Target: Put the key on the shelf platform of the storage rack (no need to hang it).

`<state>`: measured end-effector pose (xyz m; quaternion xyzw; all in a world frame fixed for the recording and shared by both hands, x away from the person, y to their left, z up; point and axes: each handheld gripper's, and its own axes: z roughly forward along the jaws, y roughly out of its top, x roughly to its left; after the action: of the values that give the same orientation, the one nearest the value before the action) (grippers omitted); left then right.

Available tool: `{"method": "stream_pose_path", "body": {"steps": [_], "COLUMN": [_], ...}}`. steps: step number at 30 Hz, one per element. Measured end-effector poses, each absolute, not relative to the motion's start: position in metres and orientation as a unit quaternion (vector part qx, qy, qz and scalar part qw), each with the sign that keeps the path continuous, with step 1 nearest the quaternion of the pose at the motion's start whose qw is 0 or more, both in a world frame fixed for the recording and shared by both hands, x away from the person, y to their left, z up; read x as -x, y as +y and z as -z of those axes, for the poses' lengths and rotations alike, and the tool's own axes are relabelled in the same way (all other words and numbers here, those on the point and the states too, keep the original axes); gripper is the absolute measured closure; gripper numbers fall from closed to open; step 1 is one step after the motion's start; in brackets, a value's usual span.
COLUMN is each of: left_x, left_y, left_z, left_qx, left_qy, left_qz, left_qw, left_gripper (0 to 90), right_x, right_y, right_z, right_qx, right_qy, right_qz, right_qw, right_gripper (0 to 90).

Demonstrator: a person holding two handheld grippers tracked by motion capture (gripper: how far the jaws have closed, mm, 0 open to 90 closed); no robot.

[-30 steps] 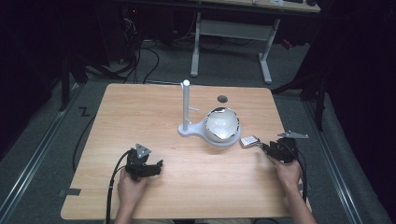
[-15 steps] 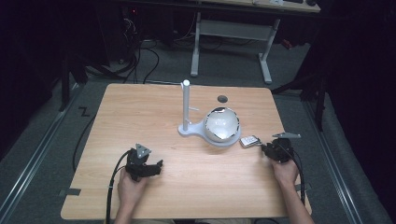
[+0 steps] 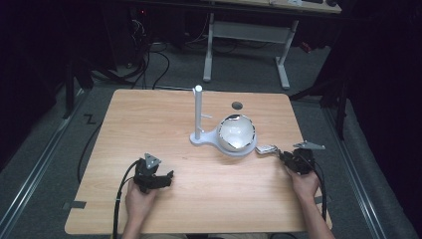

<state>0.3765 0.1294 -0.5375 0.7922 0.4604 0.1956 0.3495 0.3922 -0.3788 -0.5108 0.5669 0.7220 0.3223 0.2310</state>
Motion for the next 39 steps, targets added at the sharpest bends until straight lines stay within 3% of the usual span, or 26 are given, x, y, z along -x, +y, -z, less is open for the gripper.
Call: {"method": "stream_pose_path", "body": {"steps": [21,39], "left_x": [-0.377,-0.377], "left_y": [0.129,0.129], "left_z": [0.538,0.538], "left_qx": [-0.792,-0.792], "left_qy": [0.461,0.462], "left_qz": [-0.196,-0.196], "left_qw": [0.349,0.349], "left_gripper": [18.7,18.7], "right_x": [-0.368,-0.358], "right_y": [-0.379,-0.362], "right_z": [0.456,0.424], "right_qx": [-0.517,-0.478], "right_qy": [0.722,0.732], "right_qz": [-0.392,-0.434], "right_qw": [0.240,0.218], "right_gripper": [74.7,74.8]}}
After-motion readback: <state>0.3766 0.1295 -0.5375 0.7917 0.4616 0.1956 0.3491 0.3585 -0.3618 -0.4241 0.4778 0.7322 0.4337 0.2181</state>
